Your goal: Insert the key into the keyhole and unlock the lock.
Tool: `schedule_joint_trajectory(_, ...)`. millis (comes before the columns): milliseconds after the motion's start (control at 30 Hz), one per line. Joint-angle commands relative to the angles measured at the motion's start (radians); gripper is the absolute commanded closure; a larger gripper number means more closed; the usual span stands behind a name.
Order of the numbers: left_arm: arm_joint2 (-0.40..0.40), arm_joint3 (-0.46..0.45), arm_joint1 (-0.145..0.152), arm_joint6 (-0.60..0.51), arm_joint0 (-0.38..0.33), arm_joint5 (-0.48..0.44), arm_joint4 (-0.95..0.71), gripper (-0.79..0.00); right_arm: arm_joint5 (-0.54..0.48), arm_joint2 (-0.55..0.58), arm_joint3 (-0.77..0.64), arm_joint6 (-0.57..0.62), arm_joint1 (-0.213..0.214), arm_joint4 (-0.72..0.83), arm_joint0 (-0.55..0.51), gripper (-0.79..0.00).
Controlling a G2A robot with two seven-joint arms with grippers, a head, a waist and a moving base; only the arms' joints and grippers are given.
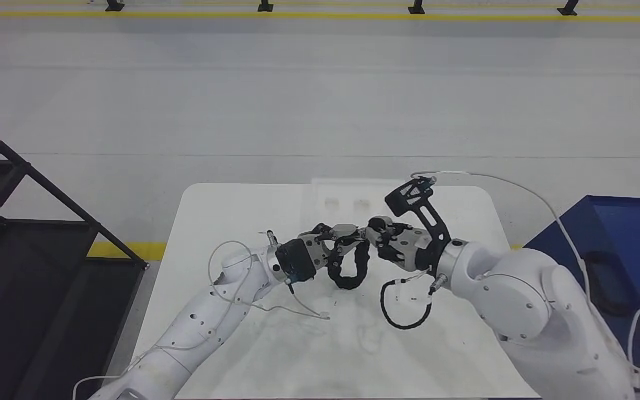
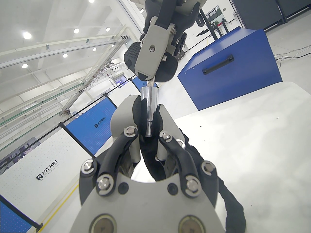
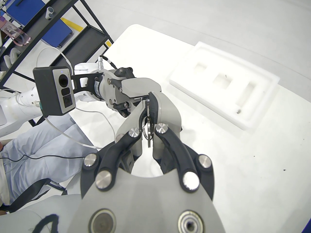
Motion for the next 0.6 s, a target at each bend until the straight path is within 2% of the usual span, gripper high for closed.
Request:
schedule_joint_trajectory(0,0.0,0.0,0.0,0.001,0.0,0.0,0.001,0.0,-0.002,-0.002,0.003,0.002,-0.001,0.002,0.004,0.0)
schedule_joint_trajectory(333,-0.001,0.002,-0.002,0.003,-0.001,-0.004,0.007,0.0,-0.013,-0.015,0.023,0.001,-0.006,-0.002,0.023,0.0)
schedule_joint_trajectory(367,-0.001,0.002,-0.002,0.004,0.0,-0.006,0.006,0.0,-0.014,-0.016,0.025,0.001,-0.007,-0.002,0.025,-0.031)
schedule_joint_trajectory(433,-0.001,0.003,-0.003,0.005,0.0,-0.008,0.006,0.0,-0.015,-0.017,0.029,0.0,-0.008,0.001,0.027,-0.234)
schedule_joint_trajectory(467,-0.001,0.003,-0.003,0.005,0.0,-0.009,0.005,0.0,-0.016,-0.018,0.031,0.0,-0.008,0.003,0.028,-0.403)
schedule_joint_trajectory(500,-0.001,0.005,-0.004,0.004,0.001,-0.01,0.001,0.0,-0.016,-0.018,0.033,-0.001,-0.008,0.003,0.029,-0.736)
schedule_joint_trajectory(533,-0.002,0.008,-0.004,0.002,0.001,-0.013,-0.003,0.0,-0.018,-0.018,0.033,-0.002,-0.009,0.002,0.03,-0.785)
schedule_joint_trajectory(567,-0.003,0.009,-0.004,0.0,0.001,-0.014,-0.007,0.0,-0.018,-0.017,0.035,-0.005,-0.009,0.002,0.03,-0.785)
